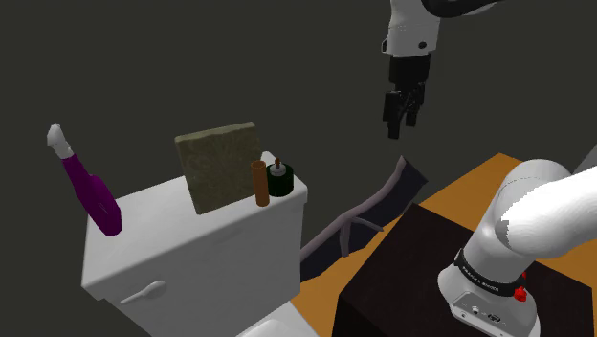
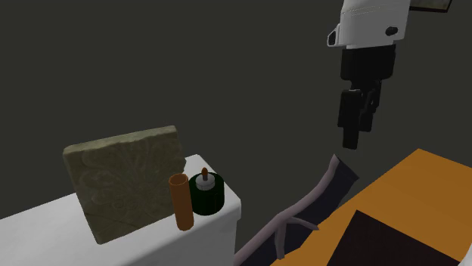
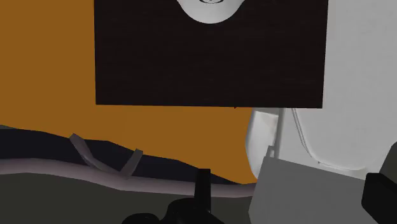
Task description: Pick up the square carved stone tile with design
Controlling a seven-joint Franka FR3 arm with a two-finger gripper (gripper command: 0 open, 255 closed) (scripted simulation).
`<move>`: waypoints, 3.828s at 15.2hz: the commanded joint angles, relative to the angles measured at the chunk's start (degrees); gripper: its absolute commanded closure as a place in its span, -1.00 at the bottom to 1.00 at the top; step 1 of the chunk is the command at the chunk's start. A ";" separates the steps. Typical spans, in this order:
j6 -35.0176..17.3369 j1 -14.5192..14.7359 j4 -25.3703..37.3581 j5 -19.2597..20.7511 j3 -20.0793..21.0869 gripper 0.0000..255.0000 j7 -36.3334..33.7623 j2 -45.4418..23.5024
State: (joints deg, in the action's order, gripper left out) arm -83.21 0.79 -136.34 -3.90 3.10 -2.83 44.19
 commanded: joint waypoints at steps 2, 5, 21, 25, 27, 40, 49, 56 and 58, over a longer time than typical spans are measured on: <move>-1.16 0.63 1.29 0.21 -0.18 -1.00 1.76 -2.27; -4.14 2.53 5.52 0.65 -0.54 -1.00 6.92 -8.95; -8.97 11.07 35.53 0.87 2.46 -1.00 31.43 -40.51; -7.83 13.00 44.64 1.31 4.37 -1.00 36.55 -47.61; -6.96 14.04 49.46 1.70 5.43 -1.00 38.96 -51.13; -7.83 18.04 60.46 3.70 9.18 -1.00 46.84 -61.66; -8.96 17.99 59.25 3.68 9.16 1.00 46.91 -61.58; -6.58 18.12 62.00 3.76 9.20 1.00 46.75 -61.96; -4.79 18.26 64.30 3.86 9.22 1.00 46.63 -62.47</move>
State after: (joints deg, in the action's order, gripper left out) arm -88.64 19.10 -72.63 -0.01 12.34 43.73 -18.43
